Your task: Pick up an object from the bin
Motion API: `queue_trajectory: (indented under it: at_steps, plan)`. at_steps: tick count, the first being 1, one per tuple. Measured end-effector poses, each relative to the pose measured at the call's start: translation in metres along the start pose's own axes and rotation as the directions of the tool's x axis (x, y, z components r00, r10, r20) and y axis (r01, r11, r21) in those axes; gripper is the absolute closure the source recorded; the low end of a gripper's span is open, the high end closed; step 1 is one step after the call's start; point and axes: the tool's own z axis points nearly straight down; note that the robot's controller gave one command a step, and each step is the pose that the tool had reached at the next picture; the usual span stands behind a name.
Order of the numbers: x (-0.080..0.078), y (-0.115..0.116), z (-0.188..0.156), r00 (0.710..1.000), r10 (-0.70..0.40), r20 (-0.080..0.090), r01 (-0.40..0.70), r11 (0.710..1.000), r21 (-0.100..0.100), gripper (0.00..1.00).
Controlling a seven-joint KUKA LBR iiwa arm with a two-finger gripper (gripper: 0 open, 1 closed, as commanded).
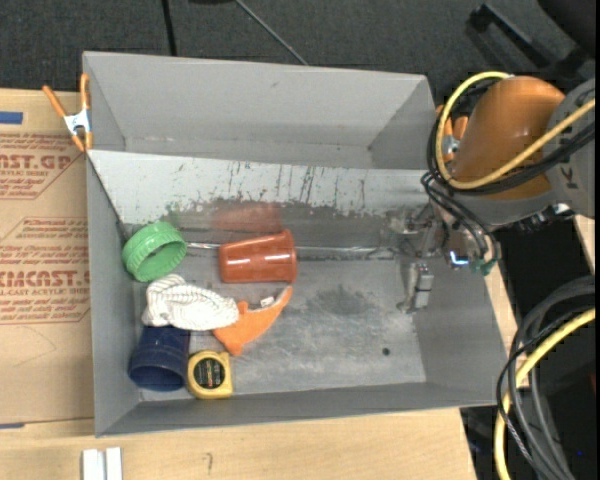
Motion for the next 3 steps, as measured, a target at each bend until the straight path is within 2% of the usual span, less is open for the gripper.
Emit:
queue_trajectory:
  at_steps: [1,2,3]
  plan:
    - [-0.002,0.0,-0.005,1.0,-0.001,0.007,0.001,1.0,0.001,0.0]
    - [-0.002,0.019,0.012,0.998,-0.066,0.013,0.066,0.998,0.005,0.0]
    - [0.008,0.059,0.024,0.991,-0.132,-0.001,0.132,0.991,-0.002,0.0]
